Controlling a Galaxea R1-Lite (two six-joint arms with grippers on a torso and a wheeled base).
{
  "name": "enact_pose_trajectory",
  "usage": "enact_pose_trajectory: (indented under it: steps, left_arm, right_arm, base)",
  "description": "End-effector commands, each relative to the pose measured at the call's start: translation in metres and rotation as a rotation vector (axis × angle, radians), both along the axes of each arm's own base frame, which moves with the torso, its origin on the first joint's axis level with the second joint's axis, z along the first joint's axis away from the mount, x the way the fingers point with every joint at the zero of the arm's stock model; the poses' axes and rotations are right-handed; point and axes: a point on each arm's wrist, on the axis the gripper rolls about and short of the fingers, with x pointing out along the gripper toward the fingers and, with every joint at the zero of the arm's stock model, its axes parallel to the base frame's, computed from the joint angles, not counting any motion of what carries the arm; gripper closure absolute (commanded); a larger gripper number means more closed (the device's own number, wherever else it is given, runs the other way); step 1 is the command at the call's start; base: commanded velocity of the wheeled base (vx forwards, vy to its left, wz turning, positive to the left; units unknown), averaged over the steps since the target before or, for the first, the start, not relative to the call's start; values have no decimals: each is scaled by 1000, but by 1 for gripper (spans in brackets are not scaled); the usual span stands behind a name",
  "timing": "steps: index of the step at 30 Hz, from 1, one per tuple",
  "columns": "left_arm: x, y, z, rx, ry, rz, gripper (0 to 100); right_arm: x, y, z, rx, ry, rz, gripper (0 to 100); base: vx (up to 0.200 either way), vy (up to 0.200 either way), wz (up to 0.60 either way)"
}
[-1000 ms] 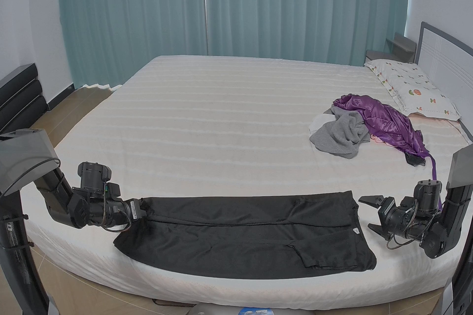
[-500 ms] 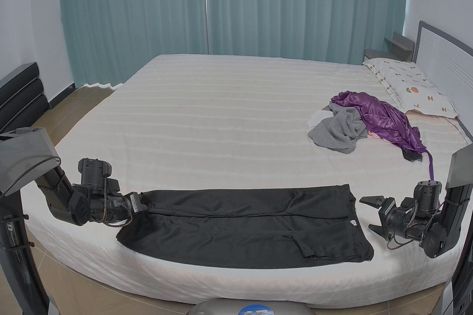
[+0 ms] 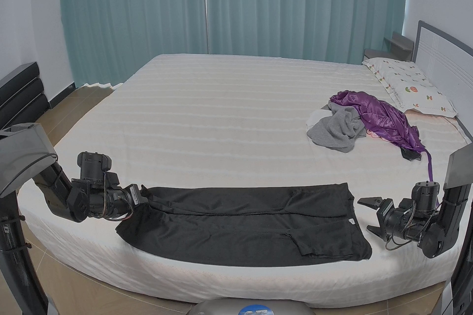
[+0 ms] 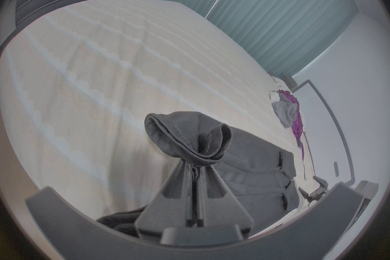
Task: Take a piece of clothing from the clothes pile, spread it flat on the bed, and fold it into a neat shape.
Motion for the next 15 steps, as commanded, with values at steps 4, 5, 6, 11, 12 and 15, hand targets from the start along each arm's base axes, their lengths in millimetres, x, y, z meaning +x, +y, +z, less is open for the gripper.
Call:
enact_pose_trajectory:
  steps: [4, 5, 6, 11, 12, 15]
  left_arm:
    - [-7, -13, 34, -42, -71, -4, 100]
    - [-10, -14, 36, -43, -73, -8, 100]
    - [-12, -16, 39, -42, -79, -15, 100]
    - [-16, -27, 48, -29, -82, -31, 100]
    - [-17, -31, 50, -26, -80, -38, 100]
    - [-18, -40, 54, -18, -85, -55, 100]
  right_arm:
    - [1, 0, 0, 0, -1, 0, 0]
    - [1, 0, 0, 0, -1, 0, 0]
    - [1, 0, 0, 0, -1, 0, 0]
    - [1, 0, -1, 0, 0, 2, 0]
    - [1, 0, 0, 0, -1, 2, 0]
    - [1, 1, 0, 0, -3, 3, 0]
  base:
    - [0, -200, 0]
    - [0, -200, 0]
    - [0, -200, 0]
    - [0, -200, 0]
    - [0, -200, 0]
    - [0, -200, 0]
